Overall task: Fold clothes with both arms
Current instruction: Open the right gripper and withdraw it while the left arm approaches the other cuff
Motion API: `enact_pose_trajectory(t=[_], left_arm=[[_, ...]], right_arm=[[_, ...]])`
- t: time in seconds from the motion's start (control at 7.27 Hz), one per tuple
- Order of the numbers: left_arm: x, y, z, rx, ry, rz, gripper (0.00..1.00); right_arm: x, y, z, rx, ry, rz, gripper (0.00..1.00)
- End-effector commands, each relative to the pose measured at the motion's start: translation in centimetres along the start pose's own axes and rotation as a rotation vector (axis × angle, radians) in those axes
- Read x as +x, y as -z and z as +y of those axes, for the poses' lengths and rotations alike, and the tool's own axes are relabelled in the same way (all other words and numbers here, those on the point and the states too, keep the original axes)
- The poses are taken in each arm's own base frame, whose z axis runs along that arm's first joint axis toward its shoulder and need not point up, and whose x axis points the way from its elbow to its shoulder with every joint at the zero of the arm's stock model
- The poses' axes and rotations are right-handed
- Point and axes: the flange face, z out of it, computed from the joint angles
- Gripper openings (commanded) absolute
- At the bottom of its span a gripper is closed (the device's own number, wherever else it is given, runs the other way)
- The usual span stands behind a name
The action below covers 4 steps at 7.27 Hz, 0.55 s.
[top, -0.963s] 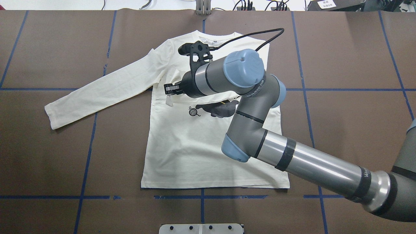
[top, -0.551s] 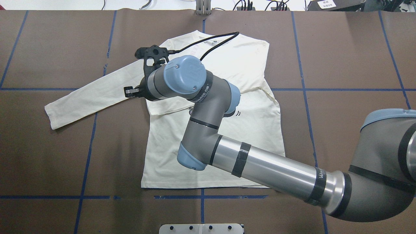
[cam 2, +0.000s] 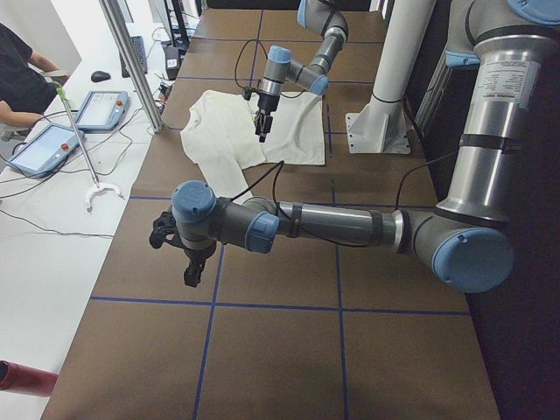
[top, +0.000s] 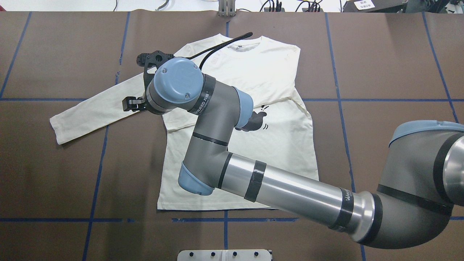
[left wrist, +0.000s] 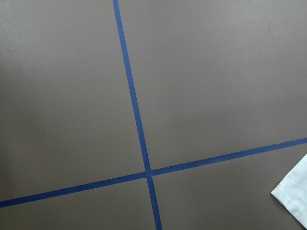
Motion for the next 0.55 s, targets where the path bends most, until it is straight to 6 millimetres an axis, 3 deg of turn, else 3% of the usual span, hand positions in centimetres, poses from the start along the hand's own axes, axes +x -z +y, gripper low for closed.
enact_pose_trajectory(t=[0.0,0.14,0.41], left_arm=[[5.2,-2.6,0.3,0.091,0.132,-0.016,1.00],[8.3,-4.7,2.3,0.107,0.145,-0.027,1.00],[15.9,-9.0,4.9,0.146,0.249,-0.024,1.00]], right_arm=[[4.2,4.4,-4.9,-0.134,-0.113,0.203,1.00],[9.8,6.9,-8.3,-0.192,-0.199,0.244,1.00],[23.7,9.8,-6.9,-0.207,-0.181,0.291,1.00]])
